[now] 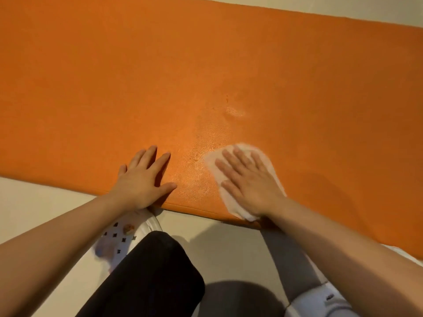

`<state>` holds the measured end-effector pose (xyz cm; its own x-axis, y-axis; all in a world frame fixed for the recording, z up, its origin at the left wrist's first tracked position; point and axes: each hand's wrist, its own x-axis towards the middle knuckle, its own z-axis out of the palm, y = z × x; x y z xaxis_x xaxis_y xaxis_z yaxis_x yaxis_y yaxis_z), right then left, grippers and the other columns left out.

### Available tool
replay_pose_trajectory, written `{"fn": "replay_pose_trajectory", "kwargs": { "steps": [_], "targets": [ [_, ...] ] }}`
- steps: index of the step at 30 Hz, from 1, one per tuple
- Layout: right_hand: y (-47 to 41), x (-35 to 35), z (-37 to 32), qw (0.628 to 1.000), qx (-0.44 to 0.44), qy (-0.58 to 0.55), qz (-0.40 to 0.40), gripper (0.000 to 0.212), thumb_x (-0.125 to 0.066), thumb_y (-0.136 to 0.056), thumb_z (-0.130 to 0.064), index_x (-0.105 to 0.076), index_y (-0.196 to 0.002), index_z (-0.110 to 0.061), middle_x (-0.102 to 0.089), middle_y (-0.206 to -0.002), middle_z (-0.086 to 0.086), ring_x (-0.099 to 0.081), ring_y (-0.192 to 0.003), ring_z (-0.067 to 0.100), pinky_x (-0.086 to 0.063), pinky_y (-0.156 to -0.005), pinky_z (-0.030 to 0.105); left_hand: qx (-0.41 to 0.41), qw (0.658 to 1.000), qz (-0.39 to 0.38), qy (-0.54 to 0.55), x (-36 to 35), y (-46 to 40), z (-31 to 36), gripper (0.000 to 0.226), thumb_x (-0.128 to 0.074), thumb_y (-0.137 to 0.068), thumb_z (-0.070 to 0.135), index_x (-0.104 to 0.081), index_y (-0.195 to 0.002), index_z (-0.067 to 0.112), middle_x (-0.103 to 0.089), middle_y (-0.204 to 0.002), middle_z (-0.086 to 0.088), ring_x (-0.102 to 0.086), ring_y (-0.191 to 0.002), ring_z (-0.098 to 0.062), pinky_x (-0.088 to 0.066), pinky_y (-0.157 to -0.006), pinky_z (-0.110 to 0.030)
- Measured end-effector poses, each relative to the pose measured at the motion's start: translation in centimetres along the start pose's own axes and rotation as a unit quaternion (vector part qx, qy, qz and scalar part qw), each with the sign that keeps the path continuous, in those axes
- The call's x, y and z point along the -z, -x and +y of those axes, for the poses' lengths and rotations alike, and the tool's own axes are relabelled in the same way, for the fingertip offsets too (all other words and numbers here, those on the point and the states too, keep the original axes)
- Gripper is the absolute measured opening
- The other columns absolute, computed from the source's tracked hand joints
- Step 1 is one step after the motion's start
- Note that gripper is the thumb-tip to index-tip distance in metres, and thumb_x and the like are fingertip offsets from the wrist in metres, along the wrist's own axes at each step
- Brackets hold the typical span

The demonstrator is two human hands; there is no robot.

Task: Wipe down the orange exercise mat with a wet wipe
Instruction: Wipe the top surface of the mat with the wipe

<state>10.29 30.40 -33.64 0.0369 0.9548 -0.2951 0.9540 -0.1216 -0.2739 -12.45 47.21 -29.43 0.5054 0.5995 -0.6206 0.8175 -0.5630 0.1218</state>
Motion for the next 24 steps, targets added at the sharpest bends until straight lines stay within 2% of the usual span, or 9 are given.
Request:
{"fn": "replay_pose_trajectory", "kwargs": {
  "steps": [5, 8, 10, 13, 14, 17, 20, 23, 24],
  "targets": [
    [4.5, 2.0, 10.6, 0.963, -0.269, -0.001, 0.037, 0.071, 0.003, -0.091, -0.066, 0.004, -0.155, -0.036, 0.009, -0.164, -0.005, 0.014, -0.149, 0.014, 0.006, -0.120, 0.045, -0.005, 1.000, -0.005, -0.014, 0.1, 0.0, 0.4, 0.084, -0.043, -0.093, 0.065, 0.005, -0.156, 0.038, 0.019, -0.164, 0.004, 0.013, -0.151, -0.023, -0.010, -0.119, -0.057],
    [5.7, 1.5, 10.2, 0.936, -0.347, -0.027, 0.045, 0.074, 0.000, -0.092, -0.063, -0.002, -0.158, -0.028, 0.009, -0.164, 0.000, 0.009, -0.151, 0.023, 0.005, -0.120, 0.051, -0.006, 1.000, -0.013, -0.021, 0.5, -0.1, 0.3, 0.085, -0.044, -0.093, 0.065, 0.006, -0.156, 0.038, 0.019, -0.164, 0.003, 0.013, -0.151, -0.024, -0.010, -0.119, -0.057],
    [4.4, 0.2, 6.8, 0.952, -0.300, -0.021, 0.051, 0.071, -0.007, -0.095, -0.057, -0.010, -0.157, -0.024, 0.004, -0.163, 0.003, 0.003, -0.151, 0.027, 0.007, -0.118, 0.049, -0.004, 1.000, -0.013, -0.022, 0.5, -0.1, 0.4, 0.083, -0.045, -0.094, 0.063, 0.004, -0.156, 0.037, 0.017, -0.164, 0.003, 0.013, -0.151, -0.024, -0.012, -0.119, -0.058],
    [1.5, -1.5, -0.6, 0.993, -0.100, 0.026, 0.060, 0.061, -0.027, -0.096, -0.045, -0.039, -0.149, -0.016, -0.028, -0.157, 0.012, -0.025, -0.145, 0.036, -0.002, -0.116, 0.046, -0.004, 1.000, 0.024, -0.004, 0.3, -0.2, 0.3, 0.069, -0.040, -0.099, 0.055, -0.006, -0.156, 0.036, 0.005, -0.165, 0.003, 0.003, -0.151, -0.023, -0.014, -0.118, -0.057],
    [0.5, -1.9, -3.0, 0.996, -0.041, 0.039, 0.062, 0.059, -0.029, -0.097, -0.043, -0.037, -0.150, -0.017, -0.028, -0.158, 0.011, -0.021, -0.147, 0.035, -0.002, -0.116, 0.048, -0.003, 0.999, 0.054, -0.001, 0.3, -0.2, 0.2, 0.063, -0.038, -0.101, 0.050, -0.011, -0.156, 0.036, -0.004, -0.165, 0.004, -0.004, -0.150, -0.022, -0.015, -0.118, -0.056],
    [-1.6, -2.2, -8.4, 0.997, 0.070, 0.012, -0.002, 0.059, -0.017, -0.103, -0.049, 0.005, -0.155, -0.031, 0.017, -0.162, -0.004, 0.024, -0.147, 0.019, 0.021, -0.115, 0.047, 0.001, 0.992, 0.126, -0.003, 0.5, -0.5, -0.2, 0.055, -0.038, -0.102, 0.043, -0.024, -0.154, 0.032, -0.022, -0.160, 0.003, -0.020, -0.146, -0.021, -0.017, -0.116, -0.054],
    [-3.8, -1.9, -7.1, 0.999, 0.048, 0.005, 0.012, 0.058, -0.010, -0.101, -0.054, 0.014, -0.151, -0.036, 0.026, -0.158, -0.010, 0.027, -0.146, 0.014, 0.023, -0.115, 0.044, 0.014, 0.993, 0.115, 0.011, 0.6, -0.9, -0.5, 0.058, -0.039, -0.101, 0.046, -0.022, -0.155, 0.033, -0.013, -0.163, 0.002, -0.012, -0.148, -0.022, -0.016, -0.116, -0.055],
    [-4.9, -0.8, -0.9, 0.997, -0.046, 0.034, 0.059, 0.061, -0.020, -0.099, -0.052, -0.024, -0.153, -0.026, -0.014, -0.161, 0.001, -0.018, -0.149, 0.028, -0.001, -0.116, 0.045, 0.018, 0.996, 0.081, 0.016, 0.4, -1.2, -0.7, 0.061, -0.036, -0.101, 0.050, -0.013, -0.156, 0.036, -0.001, -0.165, 0.005, -0.002, -0.151, -0.021, -0.013, -0.118, -0.058],
    [-4.8, 0.0, 1.9, 0.993, -0.085, 0.048, 0.070, 0.064, -0.021, -0.097, -0.053, -0.031, -0.152, -0.023, -0.023, -0.160, 0.005, -0.025, -0.146, 0.031, -0.005, -0.115, 0.045, 0.017, 0.997, 0.077, 0.018, 0.4, -1.3, -0.7, 0.062, -0.035, -0.101, 0.050, -0.012, -0.156, 0.037, 0.000, -0.165, 0.005, 0.000, -0.151, -0.022, -0.013, -0.118, -0.059]
  ]
}}
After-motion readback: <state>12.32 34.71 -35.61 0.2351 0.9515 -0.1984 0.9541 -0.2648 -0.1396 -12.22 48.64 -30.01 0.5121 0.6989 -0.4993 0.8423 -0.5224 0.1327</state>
